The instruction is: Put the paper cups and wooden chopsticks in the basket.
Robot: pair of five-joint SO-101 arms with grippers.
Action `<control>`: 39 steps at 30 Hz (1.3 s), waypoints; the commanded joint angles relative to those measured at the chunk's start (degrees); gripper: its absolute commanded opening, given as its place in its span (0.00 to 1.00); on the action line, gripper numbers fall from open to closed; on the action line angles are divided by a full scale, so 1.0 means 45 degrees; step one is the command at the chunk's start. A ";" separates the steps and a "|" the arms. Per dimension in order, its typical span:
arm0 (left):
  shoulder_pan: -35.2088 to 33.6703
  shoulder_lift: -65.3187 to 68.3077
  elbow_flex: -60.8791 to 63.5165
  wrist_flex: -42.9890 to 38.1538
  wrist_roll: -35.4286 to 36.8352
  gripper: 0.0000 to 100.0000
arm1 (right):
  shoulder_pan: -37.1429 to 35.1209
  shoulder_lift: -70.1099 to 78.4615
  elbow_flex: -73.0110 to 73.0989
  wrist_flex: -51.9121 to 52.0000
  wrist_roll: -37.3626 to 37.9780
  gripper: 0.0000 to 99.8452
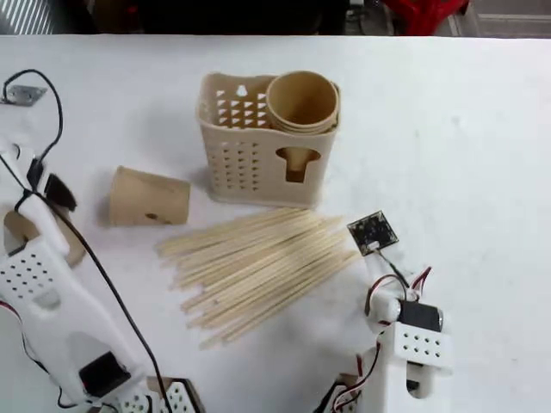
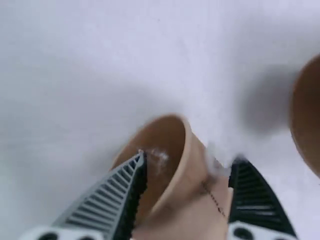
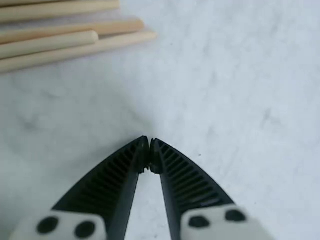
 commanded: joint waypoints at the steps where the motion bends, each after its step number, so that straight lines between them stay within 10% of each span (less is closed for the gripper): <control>1: -0.0381 -0.0147 0.0469 0.0137 -0.1172 0.19 | 0.0088 -0.0166 -0.0098 -0.0186 -0.0078 0.02; 6: -0.0420 -0.0186 0.0742 0.0137 -0.1778 0.02 | 0.0088 -0.0166 -0.0098 -0.0186 -0.0078 0.02; 21: 0.0459 -0.8137 0.0742 0.0078 0.0059 0.02 | 0.0049 -0.0166 -0.0098 -0.0186 -0.0039 0.02; 31: 0.8059 -1.5092 0.0860 -0.1739 0.5294 0.02 | 0.0068 -0.0166 -0.0098 -0.0186 -0.0059 0.02; 39: 1.3705 -1.3372 0.0860 -0.5880 0.6623 0.02 | 0.0049 -0.0166 -0.0098 -0.0186 -0.0078 0.02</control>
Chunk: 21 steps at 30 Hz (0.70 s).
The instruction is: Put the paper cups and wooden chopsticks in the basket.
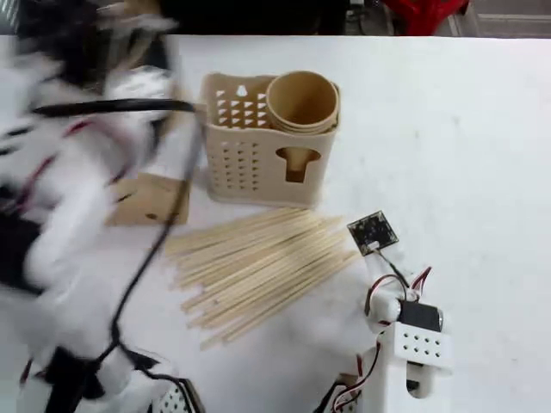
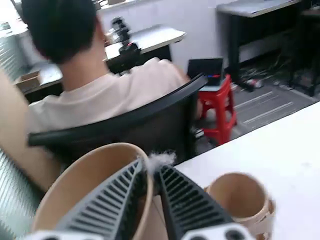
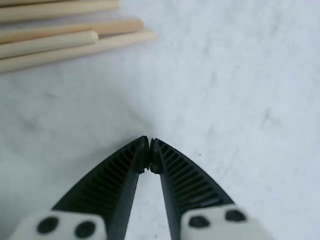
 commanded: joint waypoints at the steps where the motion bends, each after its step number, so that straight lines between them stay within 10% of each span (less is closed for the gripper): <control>1: 0.2335 0.1455 -0.0059 -0.2559 0.0391 0.02 | 0.0049 -0.0166 -0.0098 -0.0186 -0.0078 0.02; 21: 0.2745 0.6769 -0.0176 -0.5079 0.2051 0.02 | 0.0010 -0.0166 -0.0098 -0.0186 -0.0078 0.02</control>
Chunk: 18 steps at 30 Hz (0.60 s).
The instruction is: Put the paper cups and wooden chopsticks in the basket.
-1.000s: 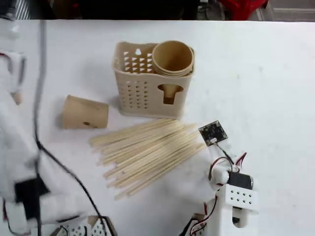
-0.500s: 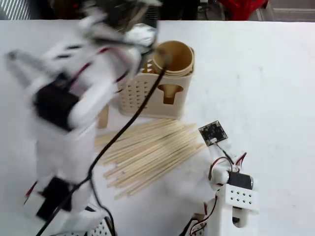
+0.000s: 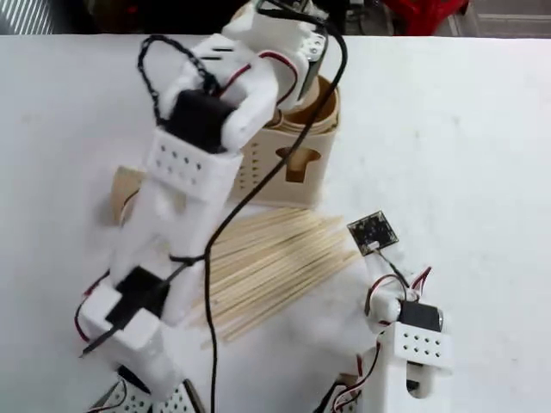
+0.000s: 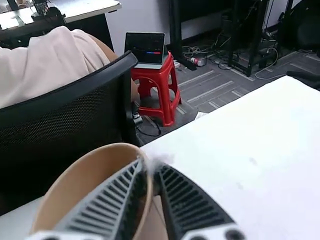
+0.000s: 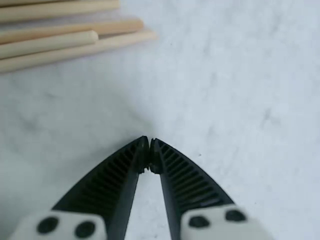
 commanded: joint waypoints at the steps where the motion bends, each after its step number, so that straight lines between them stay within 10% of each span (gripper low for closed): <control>1: 0.0147 0.0557 -0.0195 -0.0391 0.0234 0.02 | 0.0010 -0.0166 -0.0098 -0.0186 -0.0078 0.02; 18: 0.0772 0.0713 -0.0781 0.0176 -0.0821 0.12 | 0.0010 -0.0166 -0.0098 -0.0205 -0.0078 0.02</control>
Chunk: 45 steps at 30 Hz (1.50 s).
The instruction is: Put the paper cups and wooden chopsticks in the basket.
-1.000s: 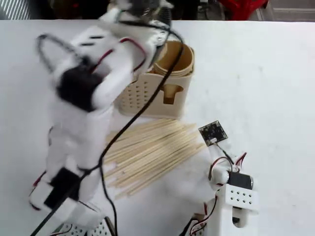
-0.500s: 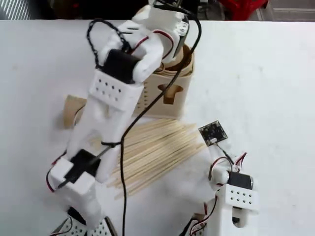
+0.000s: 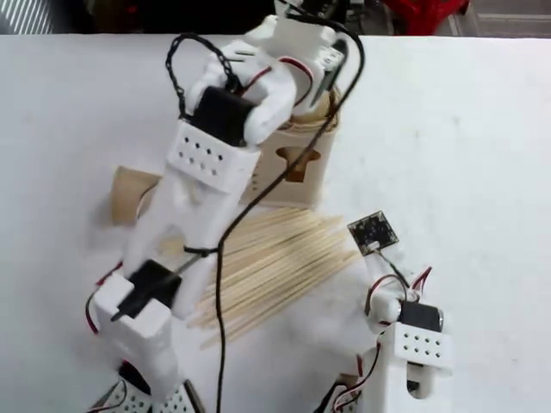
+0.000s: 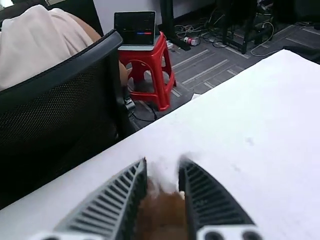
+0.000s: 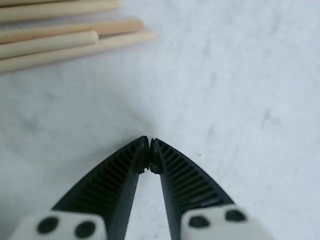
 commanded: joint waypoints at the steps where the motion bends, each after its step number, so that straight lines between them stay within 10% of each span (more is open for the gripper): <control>1: 0.0498 -0.0225 -0.1114 0.0469 -0.0332 0.12 | 0.0010 -0.0166 -0.0098 -0.0205 -0.0078 0.02; 29: -0.1475 -0.0518 -0.2540 0.4376 -0.0371 0.12 | 0.0010 -0.0166 -0.0078 -0.0205 -0.0098 0.02; 37: -0.6007 -0.1768 -0.4220 0.8518 -0.1856 0.12 | 0.0010 -0.0166 -0.0078 -0.0205 -0.0059 0.02; 45: -1.0110 -0.1319 0.1035 0.8479 -0.4923 0.12 | 0.0010 -0.0166 -0.0078 -0.0205 -0.0078 0.02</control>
